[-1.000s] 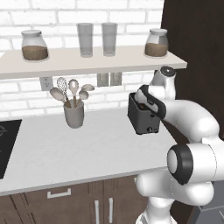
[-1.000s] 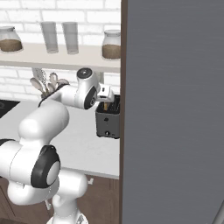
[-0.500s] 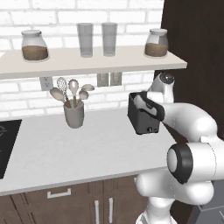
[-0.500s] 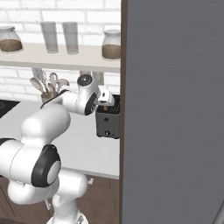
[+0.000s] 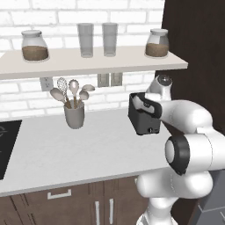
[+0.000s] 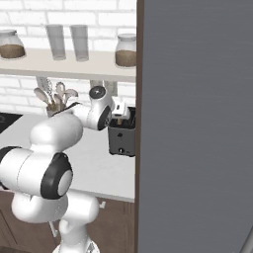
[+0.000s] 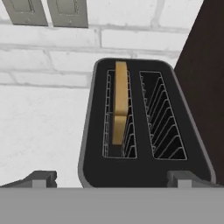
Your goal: Start the toaster. Once the lever pops up, take the bread to the plate on the dining counter.
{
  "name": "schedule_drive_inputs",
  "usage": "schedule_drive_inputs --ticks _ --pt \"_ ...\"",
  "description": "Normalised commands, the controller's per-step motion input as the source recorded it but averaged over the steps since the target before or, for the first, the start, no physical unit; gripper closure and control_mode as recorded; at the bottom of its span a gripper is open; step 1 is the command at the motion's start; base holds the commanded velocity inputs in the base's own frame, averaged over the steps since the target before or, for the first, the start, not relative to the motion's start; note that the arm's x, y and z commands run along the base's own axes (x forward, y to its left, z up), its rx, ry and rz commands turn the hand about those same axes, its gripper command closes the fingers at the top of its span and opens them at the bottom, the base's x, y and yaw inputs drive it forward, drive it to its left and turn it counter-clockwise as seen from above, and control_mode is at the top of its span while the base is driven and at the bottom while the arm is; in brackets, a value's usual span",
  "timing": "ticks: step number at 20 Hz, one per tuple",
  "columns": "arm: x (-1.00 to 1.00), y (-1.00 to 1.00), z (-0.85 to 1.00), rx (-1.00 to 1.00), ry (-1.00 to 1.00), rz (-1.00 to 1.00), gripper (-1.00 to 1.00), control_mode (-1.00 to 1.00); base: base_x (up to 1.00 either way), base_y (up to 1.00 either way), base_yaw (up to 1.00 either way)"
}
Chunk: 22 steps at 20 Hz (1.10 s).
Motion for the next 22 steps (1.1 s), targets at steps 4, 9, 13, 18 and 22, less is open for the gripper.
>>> schedule_drive_inputs --ticks 4,9,13,18,22 --pt "0.33 0.00 -0.05 0.00 0.00 0.00 -1.00 -1.00 0.00 0.00 0.00" --pt "0.31 0.00 -0.13 0.00 0.00 0.00 -1.00 -1.00 0.00 0.00 0.00" --pt "0.24 0.00 -0.13 0.00 0.00 0.00 -1.00 -1.00 0.00 0.00 0.00" --pt "0.25 0.00 -0.14 0.00 0.00 0.00 -1.00 -1.00 0.00 0.00 0.00" --pt "0.25 0.00 -0.16 0.00 0.00 0.00 -1.00 -1.00 0.00 0.00 0.00"
